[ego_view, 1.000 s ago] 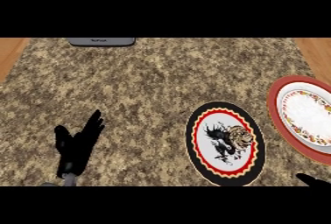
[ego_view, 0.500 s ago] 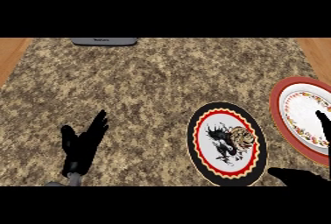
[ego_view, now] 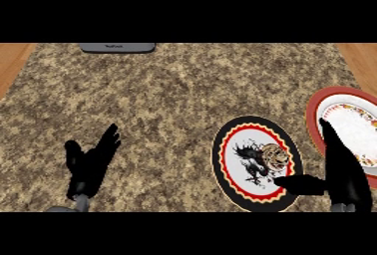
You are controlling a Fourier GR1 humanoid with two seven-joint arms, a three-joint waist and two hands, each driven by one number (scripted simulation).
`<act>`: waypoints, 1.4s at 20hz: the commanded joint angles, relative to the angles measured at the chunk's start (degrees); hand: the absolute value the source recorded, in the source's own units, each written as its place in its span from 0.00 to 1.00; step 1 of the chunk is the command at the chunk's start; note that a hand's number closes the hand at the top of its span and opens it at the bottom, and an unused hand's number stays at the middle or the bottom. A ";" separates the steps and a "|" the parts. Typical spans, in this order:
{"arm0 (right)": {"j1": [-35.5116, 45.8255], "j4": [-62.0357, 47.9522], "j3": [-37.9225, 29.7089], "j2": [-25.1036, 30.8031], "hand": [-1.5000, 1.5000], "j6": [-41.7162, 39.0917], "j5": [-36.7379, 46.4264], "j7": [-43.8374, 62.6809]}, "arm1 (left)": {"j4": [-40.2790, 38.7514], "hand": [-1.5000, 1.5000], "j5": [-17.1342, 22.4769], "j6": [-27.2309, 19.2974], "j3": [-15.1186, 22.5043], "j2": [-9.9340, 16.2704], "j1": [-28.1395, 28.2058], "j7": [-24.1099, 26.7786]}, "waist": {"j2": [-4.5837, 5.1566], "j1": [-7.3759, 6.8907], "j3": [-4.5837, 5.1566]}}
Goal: Pick the cupcake from the plate and place it in the plate
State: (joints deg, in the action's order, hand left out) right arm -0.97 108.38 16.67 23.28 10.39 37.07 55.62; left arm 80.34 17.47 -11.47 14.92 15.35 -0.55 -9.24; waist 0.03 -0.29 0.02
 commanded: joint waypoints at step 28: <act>7.06 -25.67 -3.96 -17.50 0.00 -4.17 13.45 -5.67 | 2.12 0.50 -8.96 5.58 -5.75 -7.02 2.78 -1.80 | -0.04 0.13 -0.02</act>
State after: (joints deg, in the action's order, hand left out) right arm 4.77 87.02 12.66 8.00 6.03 49.06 50.33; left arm 80.76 10.12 -5.88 8.36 9.41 1.28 -10.10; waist -0.01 -0.07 0.00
